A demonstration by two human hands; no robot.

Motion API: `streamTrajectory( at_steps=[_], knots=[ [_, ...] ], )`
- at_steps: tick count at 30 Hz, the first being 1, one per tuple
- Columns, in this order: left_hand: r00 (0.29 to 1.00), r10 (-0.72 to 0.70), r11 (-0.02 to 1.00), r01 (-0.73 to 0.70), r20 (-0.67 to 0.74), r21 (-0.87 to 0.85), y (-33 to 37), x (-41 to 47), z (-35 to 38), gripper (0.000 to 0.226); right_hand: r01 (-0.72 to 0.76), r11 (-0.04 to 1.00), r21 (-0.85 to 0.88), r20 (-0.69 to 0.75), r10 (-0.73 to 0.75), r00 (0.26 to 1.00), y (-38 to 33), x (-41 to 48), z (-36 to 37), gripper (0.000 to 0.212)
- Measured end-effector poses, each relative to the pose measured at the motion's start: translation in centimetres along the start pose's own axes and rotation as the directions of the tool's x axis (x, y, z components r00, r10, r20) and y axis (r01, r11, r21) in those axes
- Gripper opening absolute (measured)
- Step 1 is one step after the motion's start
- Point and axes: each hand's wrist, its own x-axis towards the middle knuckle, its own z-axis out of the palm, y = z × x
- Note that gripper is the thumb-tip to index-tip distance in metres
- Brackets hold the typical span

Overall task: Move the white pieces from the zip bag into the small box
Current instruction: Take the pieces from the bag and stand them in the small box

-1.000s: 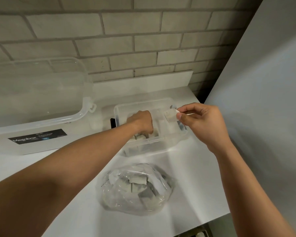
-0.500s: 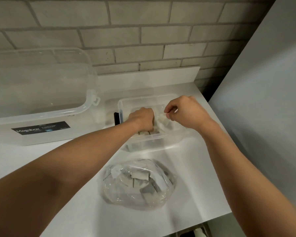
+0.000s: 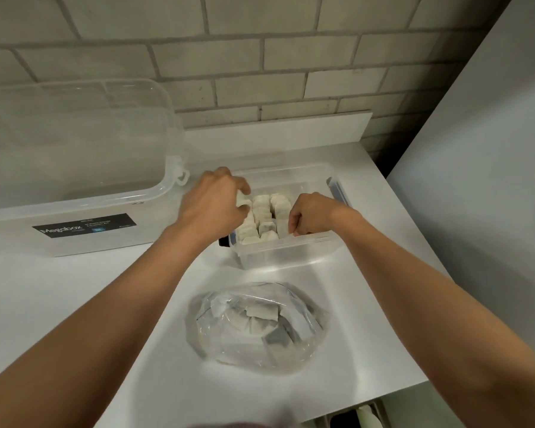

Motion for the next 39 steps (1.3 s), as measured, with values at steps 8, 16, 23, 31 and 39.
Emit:
streamTrajectory(
  at_steps=[8,16,23,31,39],
  knots=[
    [0.997,-0.058,0.978,0.048,-0.043,-0.203,-2.6,-2.0,1.6,0.026,0.010,0.996,-0.091,0.018,-0.009,1.000,-0.5,0.8,0.6,0.021],
    [0.984,-0.086,0.943,0.031,-0.155,-0.330,-2.0,-3.7,0.6,0.025,-0.019,0.996,0.087,-0.137,0.031,0.990,-0.5,-1.4,-1.2,0.011],
    [0.966,-0.121,0.823,-0.030,-0.227,-0.567,-0.4,-10.5,-1.1,0.005,0.201,0.875,0.440,-0.582,0.107,0.806,-2.5,-12.7,-1.5,0.004],
    [0.934,0.135,0.990,-0.139,0.330,-0.012,-0.4,-16.1,7.0,0.019,0.005,0.999,0.043,-0.234,0.005,0.972,-6.0,-16.2,13.9,0.020],
    [0.881,0.111,0.993,-0.122,0.460,-0.005,-1.2,-17.0,8.5,0.077,-0.056,0.997,-0.059,-0.272,0.038,0.961,-6.4,-15.7,16.0,0.039]
  ],
)
